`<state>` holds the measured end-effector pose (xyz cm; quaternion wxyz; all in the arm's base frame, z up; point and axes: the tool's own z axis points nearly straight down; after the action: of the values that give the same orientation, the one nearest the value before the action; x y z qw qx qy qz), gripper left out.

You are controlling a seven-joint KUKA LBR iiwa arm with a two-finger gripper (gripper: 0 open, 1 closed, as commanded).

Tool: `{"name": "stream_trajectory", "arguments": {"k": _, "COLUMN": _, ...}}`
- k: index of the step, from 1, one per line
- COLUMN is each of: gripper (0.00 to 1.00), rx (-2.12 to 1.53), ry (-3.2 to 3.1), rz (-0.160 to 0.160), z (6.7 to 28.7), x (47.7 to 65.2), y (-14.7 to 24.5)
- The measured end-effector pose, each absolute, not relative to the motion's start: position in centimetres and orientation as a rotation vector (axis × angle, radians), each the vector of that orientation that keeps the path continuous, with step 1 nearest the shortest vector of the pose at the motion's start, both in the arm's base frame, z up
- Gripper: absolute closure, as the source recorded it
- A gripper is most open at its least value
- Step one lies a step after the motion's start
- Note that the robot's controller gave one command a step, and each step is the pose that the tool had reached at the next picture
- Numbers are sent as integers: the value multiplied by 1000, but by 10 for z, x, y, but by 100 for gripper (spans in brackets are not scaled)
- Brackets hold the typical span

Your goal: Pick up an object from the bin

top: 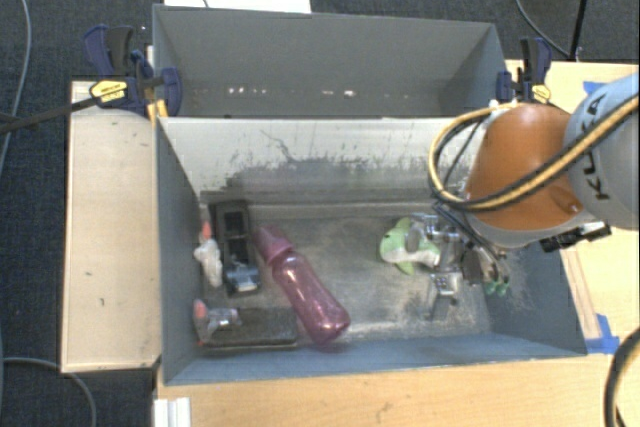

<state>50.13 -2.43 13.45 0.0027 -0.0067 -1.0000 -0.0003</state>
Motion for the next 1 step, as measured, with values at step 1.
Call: {"name": "stream_trajectory", "arguments": {"k": 1, "gripper": 0, "rx": -20, "ry": -3144, "rz": 0, "z": 139, "x": 503, "y": -24}}
